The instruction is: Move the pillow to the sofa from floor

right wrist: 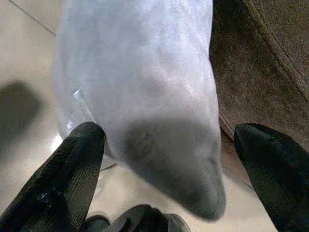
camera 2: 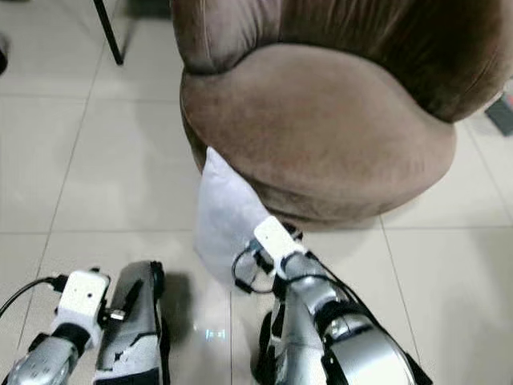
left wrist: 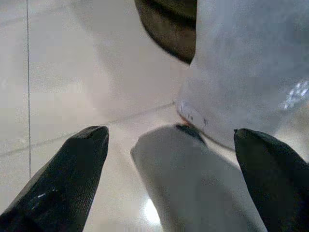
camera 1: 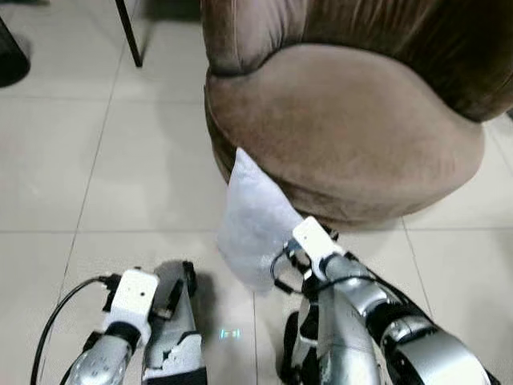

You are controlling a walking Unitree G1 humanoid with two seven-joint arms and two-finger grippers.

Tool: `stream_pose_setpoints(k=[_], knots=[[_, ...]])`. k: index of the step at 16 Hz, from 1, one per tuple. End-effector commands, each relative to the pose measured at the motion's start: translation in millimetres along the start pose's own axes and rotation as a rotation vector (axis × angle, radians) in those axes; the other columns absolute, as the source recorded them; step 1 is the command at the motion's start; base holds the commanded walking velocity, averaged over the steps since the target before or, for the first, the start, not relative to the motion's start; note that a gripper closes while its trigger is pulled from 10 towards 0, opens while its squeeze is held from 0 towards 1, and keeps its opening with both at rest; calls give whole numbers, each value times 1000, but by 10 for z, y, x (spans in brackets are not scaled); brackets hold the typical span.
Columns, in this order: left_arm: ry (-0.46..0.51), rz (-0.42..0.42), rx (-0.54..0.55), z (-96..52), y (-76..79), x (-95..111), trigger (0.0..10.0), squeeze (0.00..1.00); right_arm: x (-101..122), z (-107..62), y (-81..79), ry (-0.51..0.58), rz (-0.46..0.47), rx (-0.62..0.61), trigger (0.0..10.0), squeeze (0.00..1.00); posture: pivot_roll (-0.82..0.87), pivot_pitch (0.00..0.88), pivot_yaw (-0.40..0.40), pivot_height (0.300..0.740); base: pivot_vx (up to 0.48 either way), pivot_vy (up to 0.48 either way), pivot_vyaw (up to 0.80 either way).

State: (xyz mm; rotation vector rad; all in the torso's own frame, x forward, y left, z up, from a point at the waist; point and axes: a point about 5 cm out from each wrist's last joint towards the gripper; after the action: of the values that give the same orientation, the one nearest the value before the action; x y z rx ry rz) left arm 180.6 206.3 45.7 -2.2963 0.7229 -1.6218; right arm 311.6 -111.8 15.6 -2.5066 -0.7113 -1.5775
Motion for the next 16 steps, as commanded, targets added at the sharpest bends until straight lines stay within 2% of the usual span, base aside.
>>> stream_pose_setpoints(k=[1,2,3,8,10,11,12,16], knots=[[-15,-5,-8,-65,3,-13,10000,0,-102,-25,15,-38,35,-30,10000,0,325,356,-102,550,0,0,0],[-22,-4,-13,-95,9,-4,10000,0,-97,-22,7,-33,37,-35,10000,471,323,360,-100,550,0,0,0],[-27,-4,-18,-114,18,0,10000,0,-103,-24,-3,-30,56,-36,10000,1000,320,364,-102,550,0,0,0],[-37,-4,-30,-141,34,22,10000,0,-112,-36,33,-11,118,-74,10000,1000,318,376,-99,550,0,0,0],[-43,-5,-34,-153,41,11,10000,0,-116,-40,47,-11,105,-85,10000,1000,313,375,-102,550,0,0,0],[-44,-6,-37,-149,51,15,10000,0,-123,-42,60,-13,104,-107,10000,965,312,375,-103,550,0,0,0],[-44,-8,-39,-147,61,22,10000,0,-120,-42,57,-8,125,-104,0,0,310,376,-102,550,0,0,0],[-49,-7,-48,-164,78,20,10000,0,-110,-43,59,12,189,-121,0,0,309,384,-97,550,0,0,0]])
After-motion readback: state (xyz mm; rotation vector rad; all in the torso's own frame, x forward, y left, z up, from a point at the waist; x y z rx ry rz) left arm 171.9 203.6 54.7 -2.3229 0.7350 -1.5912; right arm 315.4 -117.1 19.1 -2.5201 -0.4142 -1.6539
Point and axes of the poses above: a point about 5 cm out from each wrist's last joint towards the gripper, its own z axis pointing out of the wrist towards the gripper, its own x axis along the axis of the wrist's last joint, y = z × x, and after that the axes turned 14 degrees about z, right-handed
